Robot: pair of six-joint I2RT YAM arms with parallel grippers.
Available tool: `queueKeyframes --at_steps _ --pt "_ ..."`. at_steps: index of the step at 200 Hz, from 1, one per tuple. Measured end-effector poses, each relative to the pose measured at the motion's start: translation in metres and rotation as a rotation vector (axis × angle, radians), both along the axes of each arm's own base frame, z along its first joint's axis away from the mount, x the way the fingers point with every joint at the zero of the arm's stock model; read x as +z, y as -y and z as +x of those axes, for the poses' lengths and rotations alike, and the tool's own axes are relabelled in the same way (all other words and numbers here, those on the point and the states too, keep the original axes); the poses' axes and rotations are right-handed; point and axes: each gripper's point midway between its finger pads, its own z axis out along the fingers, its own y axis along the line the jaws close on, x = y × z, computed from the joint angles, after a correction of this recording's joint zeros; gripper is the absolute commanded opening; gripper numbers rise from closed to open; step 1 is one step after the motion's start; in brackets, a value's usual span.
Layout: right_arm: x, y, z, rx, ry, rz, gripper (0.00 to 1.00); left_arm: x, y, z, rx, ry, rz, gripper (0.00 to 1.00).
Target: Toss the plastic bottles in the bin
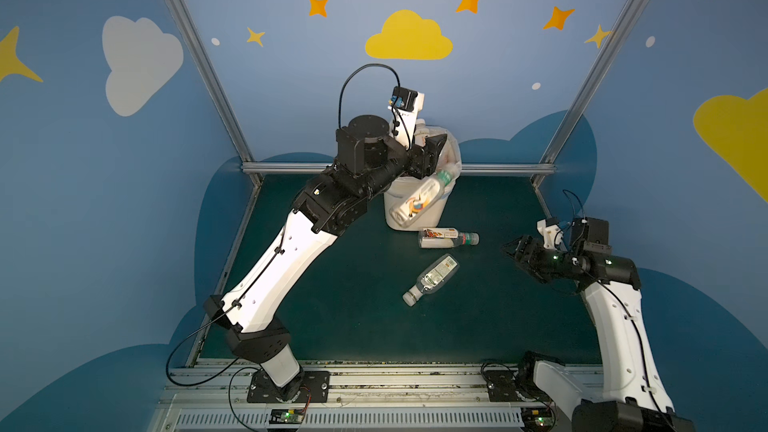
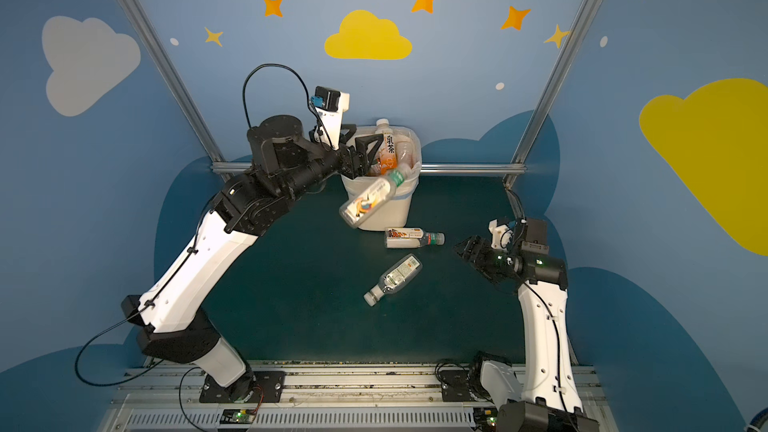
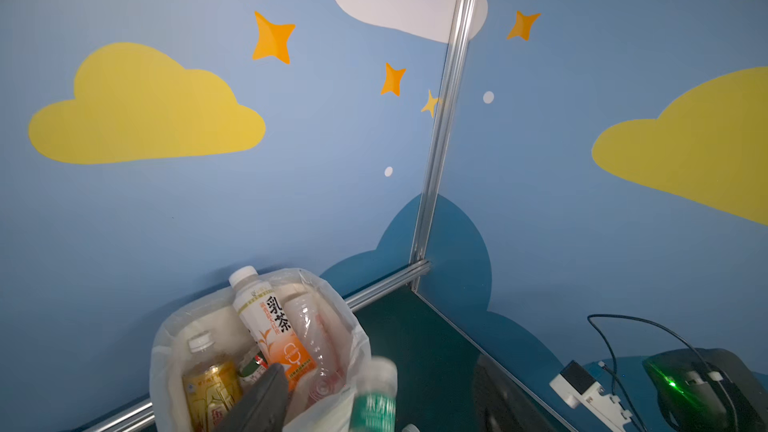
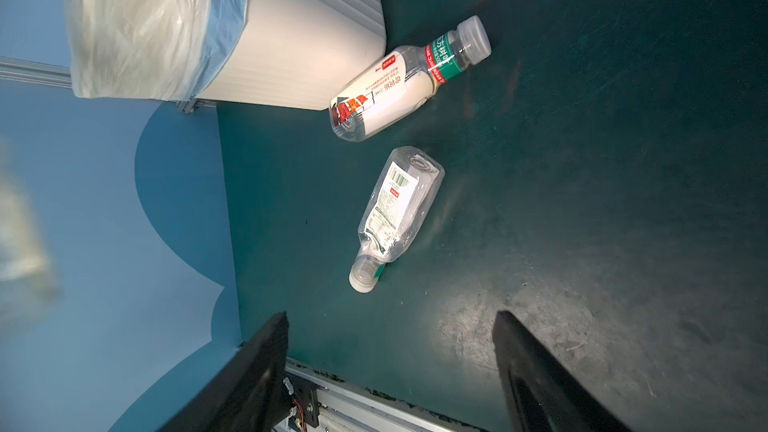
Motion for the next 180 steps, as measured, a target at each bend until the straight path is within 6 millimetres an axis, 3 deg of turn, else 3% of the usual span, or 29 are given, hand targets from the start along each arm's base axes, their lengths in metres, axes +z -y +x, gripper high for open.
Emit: queueKeyframes --at_steps 17,32,47,59,73,88,105,145,156,180 --pt "-0.004 -0.001 0.014 -0.008 -0.016 0.016 0.77 0.011 -0.017 0.031 0.035 0.024 -0.039 0.55" --pt "-0.004 -0.008 0.024 0.009 -0.040 0.027 0.77 0.038 -0.040 0.071 0.086 0.057 -0.092 0.55" --pt "0.003 -0.022 0.032 0.060 -0.041 0.019 0.77 0.036 -0.061 0.099 0.142 0.048 -0.106 0.57" --pt "0.010 -0.038 0.032 0.118 -0.025 0.008 0.77 0.000 -0.071 0.112 0.178 -0.073 -0.043 0.58" --pt "0.014 -0.059 0.023 0.186 -0.015 -0.001 0.78 -0.055 -0.073 0.109 0.191 -0.249 0.046 0.60" --pt "0.012 -0.083 0.008 0.269 -0.016 -0.010 0.78 -0.117 -0.082 0.088 0.212 -0.427 0.131 0.60" --pt "0.002 -0.102 -0.008 0.336 -0.042 -0.021 0.78 -0.180 -0.108 0.057 0.260 -0.616 0.174 0.60" --pt "-0.028 -0.118 -0.013 0.383 -0.137 -0.069 0.78 -0.288 -0.219 0.015 0.516 -0.952 0.068 0.61" --pt "-0.033 -0.126 -0.017 0.412 -0.147 -0.082 0.78 -0.313 -0.226 0.003 0.538 -1.018 0.070 0.65" --pt "-0.039 -0.138 -0.024 0.451 -0.159 -0.105 0.78 -0.364 -0.221 -0.017 0.527 -1.141 0.096 0.70"
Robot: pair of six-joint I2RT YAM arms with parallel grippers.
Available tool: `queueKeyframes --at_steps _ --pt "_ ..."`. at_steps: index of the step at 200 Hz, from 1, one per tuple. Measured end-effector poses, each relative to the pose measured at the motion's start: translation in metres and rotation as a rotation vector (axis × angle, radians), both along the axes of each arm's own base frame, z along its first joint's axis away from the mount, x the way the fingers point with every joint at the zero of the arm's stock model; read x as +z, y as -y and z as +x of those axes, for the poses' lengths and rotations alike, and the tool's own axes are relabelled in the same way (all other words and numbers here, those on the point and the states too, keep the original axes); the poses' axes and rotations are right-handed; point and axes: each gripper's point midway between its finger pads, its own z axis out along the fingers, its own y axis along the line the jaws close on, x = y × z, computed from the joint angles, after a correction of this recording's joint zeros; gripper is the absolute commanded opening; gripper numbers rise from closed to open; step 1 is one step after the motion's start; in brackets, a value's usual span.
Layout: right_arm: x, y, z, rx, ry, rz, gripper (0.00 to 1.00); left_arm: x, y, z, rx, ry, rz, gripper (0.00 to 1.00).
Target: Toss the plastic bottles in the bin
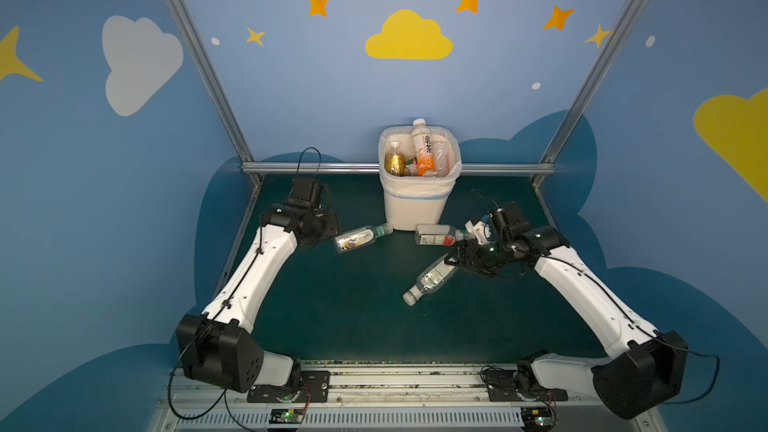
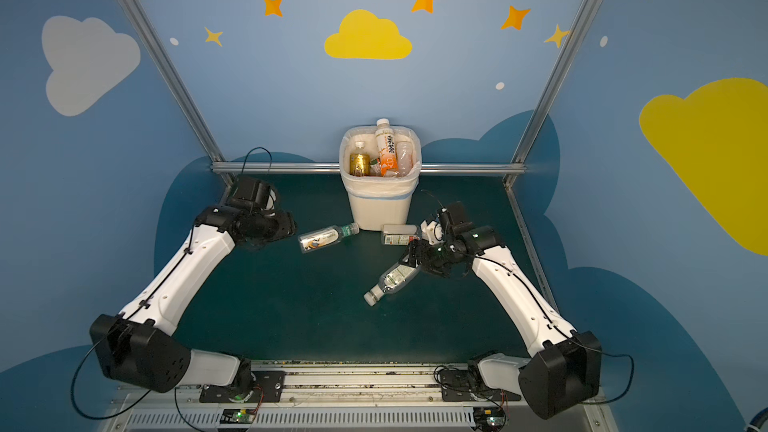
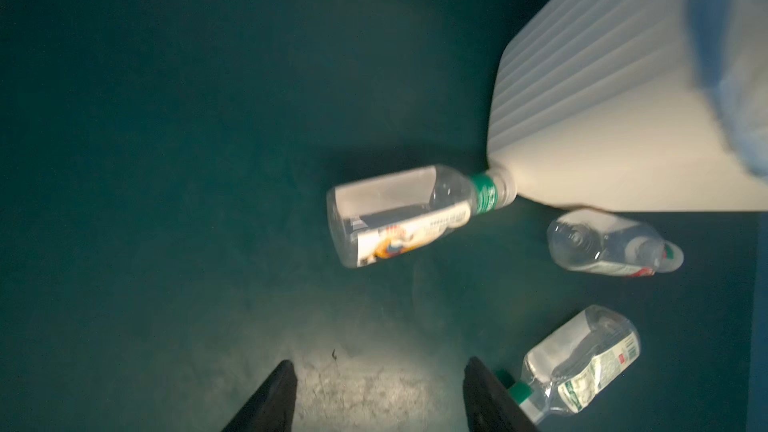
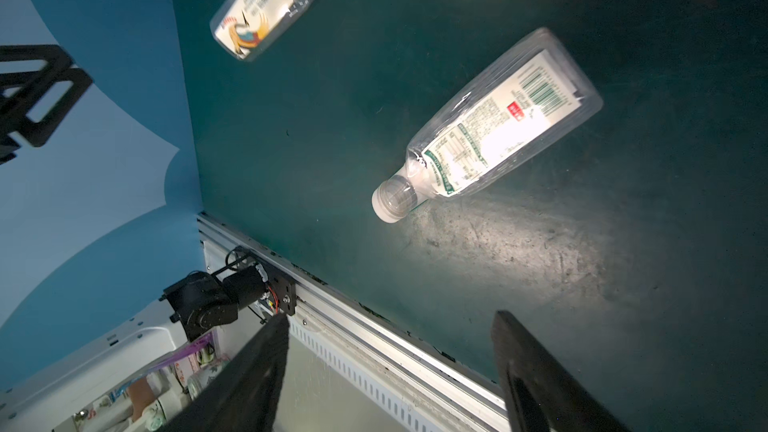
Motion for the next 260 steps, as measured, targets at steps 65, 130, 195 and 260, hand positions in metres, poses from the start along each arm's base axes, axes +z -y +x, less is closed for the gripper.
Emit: queueKeyframes --at_steps 65,130,195,260 --pt "-0.024 0.002 0.000 -0.066 -0.039 -0.074 0.79 -0.035 0.012 0.030 -0.026 -0.066 -0.023 0.81" --pt "-0.074 -0.008 0.002 -0.105 -0.132 -0.230 0.86 -0.010 0.058 0.003 -0.185 0.044 -0.121 1.00" --pt "-0.119 -0.015 0.026 -0.219 -0.155 -0.321 0.92 0.016 0.048 -0.040 -0.195 0.183 -0.096 1.00" --pt "-0.136 -0.022 0.058 -0.315 -0.127 -0.360 0.93 0.028 0.024 -0.053 -0.155 0.259 -0.014 1.00"
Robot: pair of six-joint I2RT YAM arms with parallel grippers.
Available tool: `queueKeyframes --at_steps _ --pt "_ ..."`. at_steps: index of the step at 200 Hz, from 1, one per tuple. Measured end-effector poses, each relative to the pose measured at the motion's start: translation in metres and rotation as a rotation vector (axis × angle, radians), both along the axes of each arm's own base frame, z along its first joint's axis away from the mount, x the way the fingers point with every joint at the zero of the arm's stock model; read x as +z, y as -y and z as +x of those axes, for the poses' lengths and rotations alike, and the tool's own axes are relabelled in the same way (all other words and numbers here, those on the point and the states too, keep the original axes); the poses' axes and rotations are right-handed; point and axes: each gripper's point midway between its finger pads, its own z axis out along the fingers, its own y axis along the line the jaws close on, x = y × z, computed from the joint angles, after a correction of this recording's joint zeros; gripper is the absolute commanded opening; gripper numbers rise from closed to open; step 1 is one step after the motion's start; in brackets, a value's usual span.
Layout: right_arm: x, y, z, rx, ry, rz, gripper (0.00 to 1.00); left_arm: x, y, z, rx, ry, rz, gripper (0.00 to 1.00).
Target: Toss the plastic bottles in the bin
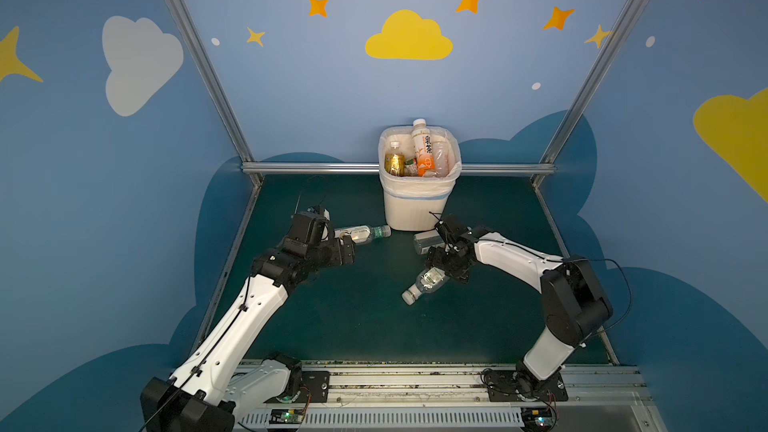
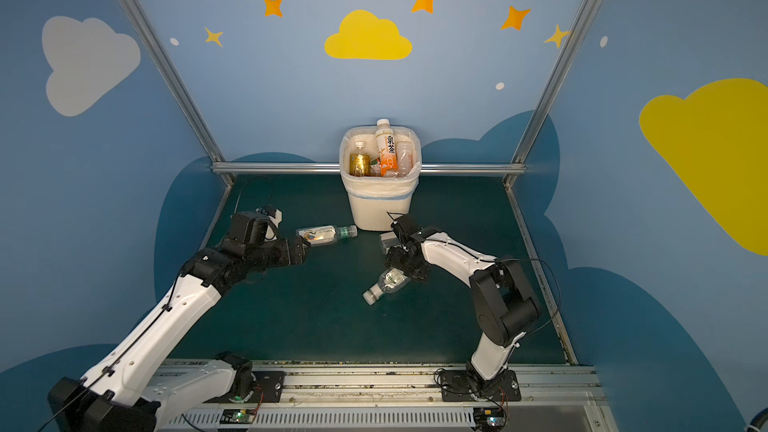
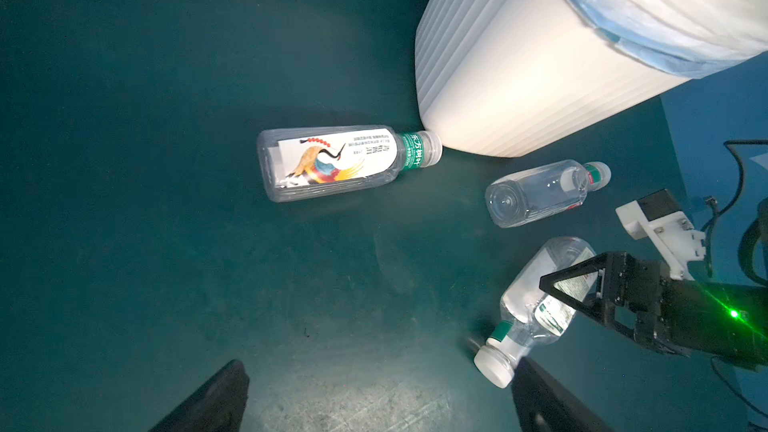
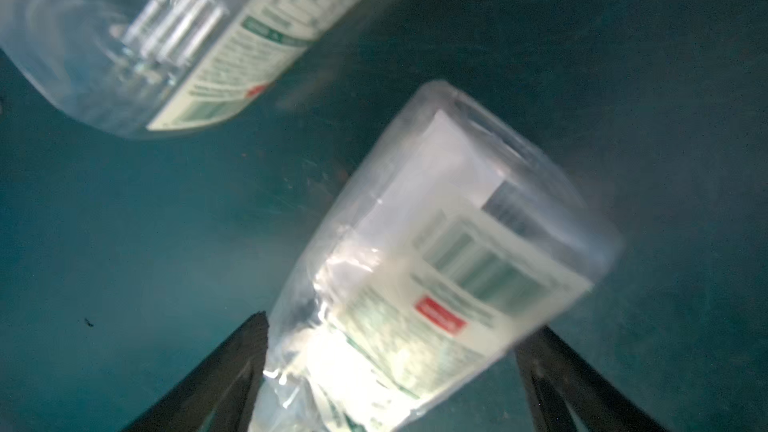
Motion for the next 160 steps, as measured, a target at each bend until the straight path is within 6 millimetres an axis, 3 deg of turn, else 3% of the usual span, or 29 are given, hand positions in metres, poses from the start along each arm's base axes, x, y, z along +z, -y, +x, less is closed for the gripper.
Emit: queueKeyframes --at_steps 46,72,80,105,117,144,160 --pt "-0.001 -0.009 0.022 -0.014 0.029 -0.030 0.93 0.007 -0.013 -0.001 0.014 0.038 0.047 1.00" --pt "-0.012 -0.007 0.022 -0.014 0.004 -0.058 0.90 0.006 -0.019 0.000 0.022 0.038 0.065 1.00" --pt "-0.015 -0.006 0.020 -0.013 -0.009 -0.067 0.87 0.006 -0.020 0.001 0.024 0.038 0.067 1.00" --pt "-0.019 -0.002 0.017 -0.006 -0.027 -0.087 0.64 0.004 -0.023 0.003 0.027 0.034 0.072 1.00" --pt "-0.018 -0.001 0.015 -0.004 -0.030 -0.091 0.61 0.002 -0.023 0.004 0.024 0.028 0.071 1.00" --pt "-0.003 0.004 0.012 0.005 -0.011 -0.094 0.58 -0.002 -0.021 0.008 0.017 0.017 0.066 1.00" --pt "0.026 0.009 0.010 0.009 0.047 -0.072 0.57 -0.002 -0.019 0.009 0.012 0.015 0.060 1.00"
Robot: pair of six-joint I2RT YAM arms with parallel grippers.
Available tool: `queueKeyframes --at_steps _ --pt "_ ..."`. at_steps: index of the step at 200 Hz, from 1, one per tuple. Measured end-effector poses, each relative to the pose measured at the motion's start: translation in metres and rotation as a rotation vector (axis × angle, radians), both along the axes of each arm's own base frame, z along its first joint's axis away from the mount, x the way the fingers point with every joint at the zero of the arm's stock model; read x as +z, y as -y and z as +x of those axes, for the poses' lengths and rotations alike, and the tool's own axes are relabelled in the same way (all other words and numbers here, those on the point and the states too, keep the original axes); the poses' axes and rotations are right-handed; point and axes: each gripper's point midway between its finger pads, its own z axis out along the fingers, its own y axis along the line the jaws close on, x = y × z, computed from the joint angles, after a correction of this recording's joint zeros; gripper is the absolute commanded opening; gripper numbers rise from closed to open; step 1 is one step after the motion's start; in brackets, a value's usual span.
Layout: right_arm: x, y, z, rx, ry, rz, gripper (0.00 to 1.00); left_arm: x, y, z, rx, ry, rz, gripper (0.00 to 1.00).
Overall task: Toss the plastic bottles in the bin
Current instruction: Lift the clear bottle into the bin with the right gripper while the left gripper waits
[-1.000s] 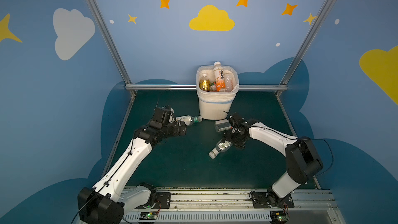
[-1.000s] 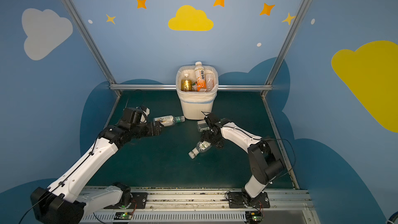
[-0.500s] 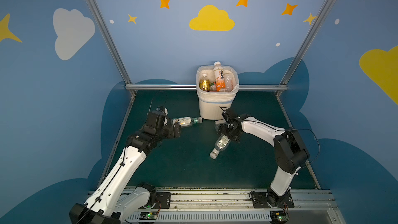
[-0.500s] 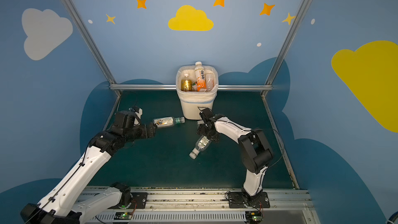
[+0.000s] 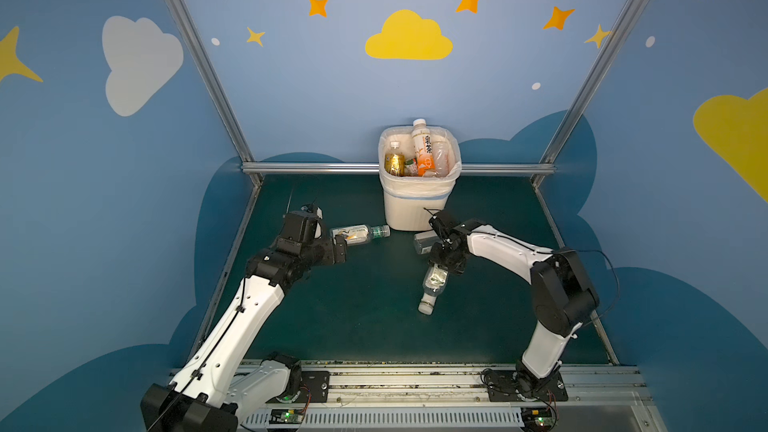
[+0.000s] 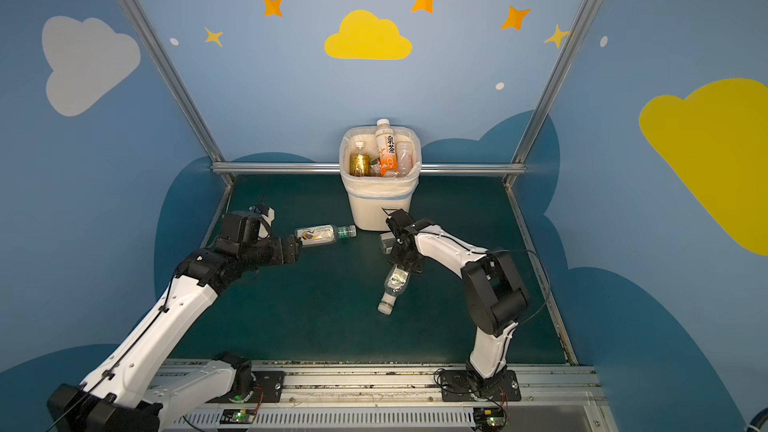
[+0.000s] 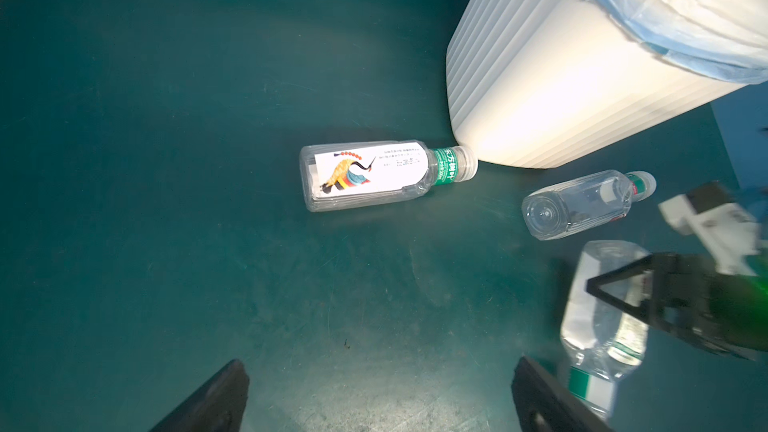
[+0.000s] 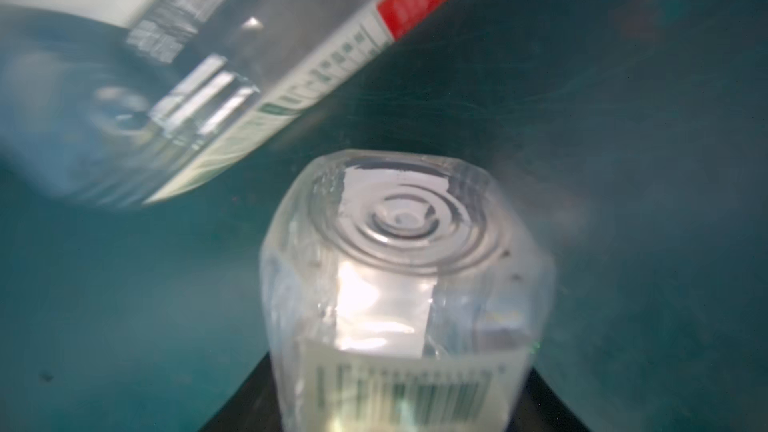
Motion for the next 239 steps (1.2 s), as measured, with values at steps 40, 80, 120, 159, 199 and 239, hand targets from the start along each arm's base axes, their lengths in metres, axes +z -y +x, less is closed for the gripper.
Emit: queueKeyframes --at_steps 40,80,120,159,199,239 --pt "0.156 0.006 0.011 0.049 0.364 0.135 0.58 0.002 0.002 0.001 0.000 0.004 -0.017 1.00" --pt "0.380 0.025 0.015 0.089 1.016 0.292 0.59 0.011 0.003 0.005 0.003 0.022 -0.025 1.00" --pt "0.509 0.019 0.036 0.106 1.461 0.313 0.64 0.033 0.004 0.013 0.004 0.072 -0.032 1.00" --pt "0.517 -0.060 0.151 0.204 1.525 0.274 0.83 0.036 0.004 0.016 0.002 0.074 -0.020 1.00" --pt "0.330 -0.099 0.236 0.310 1.089 0.104 0.88 0.032 -0.003 0.011 0.017 0.055 0.009 1.00" --pt "0.293 -0.051 0.199 0.297 0.932 0.033 0.89 0.041 -0.009 0.005 0.030 0.080 0.017 1.00"
